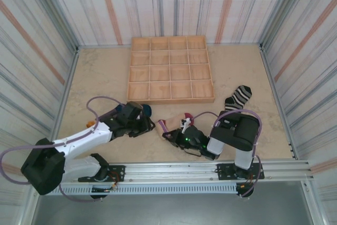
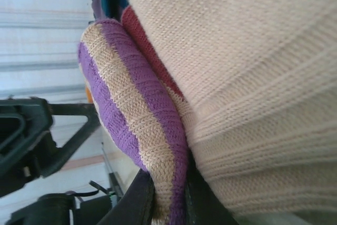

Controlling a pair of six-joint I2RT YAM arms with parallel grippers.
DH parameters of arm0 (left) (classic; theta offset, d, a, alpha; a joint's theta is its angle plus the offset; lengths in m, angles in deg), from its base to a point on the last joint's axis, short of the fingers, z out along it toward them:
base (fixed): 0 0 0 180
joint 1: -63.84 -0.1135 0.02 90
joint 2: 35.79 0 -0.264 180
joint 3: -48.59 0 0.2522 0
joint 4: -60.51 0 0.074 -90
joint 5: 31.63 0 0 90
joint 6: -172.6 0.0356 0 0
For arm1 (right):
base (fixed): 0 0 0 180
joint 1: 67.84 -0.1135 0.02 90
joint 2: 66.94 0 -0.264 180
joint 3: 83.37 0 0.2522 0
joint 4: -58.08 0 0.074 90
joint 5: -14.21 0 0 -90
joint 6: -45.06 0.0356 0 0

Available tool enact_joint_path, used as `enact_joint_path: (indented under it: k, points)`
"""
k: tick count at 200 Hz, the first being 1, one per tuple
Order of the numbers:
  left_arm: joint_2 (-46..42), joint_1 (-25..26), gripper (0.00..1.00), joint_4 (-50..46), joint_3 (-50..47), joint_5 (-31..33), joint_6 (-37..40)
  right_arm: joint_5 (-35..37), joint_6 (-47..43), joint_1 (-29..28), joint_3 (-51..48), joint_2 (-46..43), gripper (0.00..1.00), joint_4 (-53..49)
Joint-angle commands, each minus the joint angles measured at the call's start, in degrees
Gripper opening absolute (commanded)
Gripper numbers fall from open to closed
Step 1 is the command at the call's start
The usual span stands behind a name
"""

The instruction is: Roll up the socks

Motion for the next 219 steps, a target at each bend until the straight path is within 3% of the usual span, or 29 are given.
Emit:
enact_joint_path:
  k: [1,55,98,183,202,219]
  points:
    - [3.5,1.3,0.61,3.7,1.4,0.8,-0.6,0.1,8.8,0.4,-3.1,2.0,0.0,-22.0]
    - [10.3,4.0,0.59,10.5,3.2,1.1,0.0,0.3,9.5,1.6,-1.4,-5.8,0.0,-38.2]
    - [13.7,4.8,0.56,15.3,3.7,0.2,-0.3,-1.4,8.8,2.5,-0.9,-5.2,0.0,-38.1]
    - [18.2,5.5,0.23,13.0,4.2,0.4,-2.4,-3.5,7.7,3.8,-0.8,-1.9,0.0,-33.7]
    - [19.9,5.0,0.09,7.8,7.3,0.9,0.1,-3.4,3.7,3.8,0.6,-2.9,0.13,-36.1]
    - [20.4,3.7,0.05,3.4,10.0,1.2,3.1,-2.8,-1.2,3.8,2.4,-5.6,0.2,-40.0]
